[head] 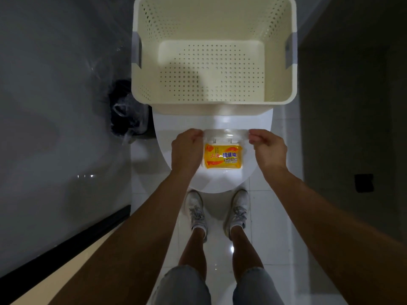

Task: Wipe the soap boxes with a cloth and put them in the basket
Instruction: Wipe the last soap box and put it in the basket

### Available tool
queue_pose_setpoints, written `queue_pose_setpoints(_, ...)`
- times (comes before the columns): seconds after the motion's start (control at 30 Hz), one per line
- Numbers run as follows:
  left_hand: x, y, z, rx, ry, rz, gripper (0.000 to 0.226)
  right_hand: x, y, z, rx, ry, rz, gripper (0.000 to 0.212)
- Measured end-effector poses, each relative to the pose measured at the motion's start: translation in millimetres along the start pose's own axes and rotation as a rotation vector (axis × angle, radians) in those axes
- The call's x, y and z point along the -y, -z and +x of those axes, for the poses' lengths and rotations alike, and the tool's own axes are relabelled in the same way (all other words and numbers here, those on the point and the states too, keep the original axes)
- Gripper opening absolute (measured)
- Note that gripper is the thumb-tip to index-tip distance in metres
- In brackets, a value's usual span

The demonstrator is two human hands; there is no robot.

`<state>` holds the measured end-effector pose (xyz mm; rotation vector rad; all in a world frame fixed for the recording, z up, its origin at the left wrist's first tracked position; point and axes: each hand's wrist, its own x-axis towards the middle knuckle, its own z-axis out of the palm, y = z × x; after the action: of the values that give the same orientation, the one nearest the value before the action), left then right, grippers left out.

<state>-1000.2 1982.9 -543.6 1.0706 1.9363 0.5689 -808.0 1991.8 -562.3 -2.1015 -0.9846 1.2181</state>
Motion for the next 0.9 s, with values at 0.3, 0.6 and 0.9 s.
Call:
queue_pose_setpoints(0.3, 23, -2, -23, 0.027, 0.037, 0.123, 0.027, -29, 2, -17, 0.015, -0.066, -0.038, 0.028)
queue_pose_setpoints(0.6, 40, -18, -16, 0.104, 0.107, 0.191, 0.026, -39, -9, -20, 0.199, -0.111, -0.188, 0.020)
queue_pose_setpoints(0.9, 19, -11, -36, 0.097, 0.074, 0.019, 0.022, -34, 16, -44, 0.033, -0.191, 0.000, 0.021)
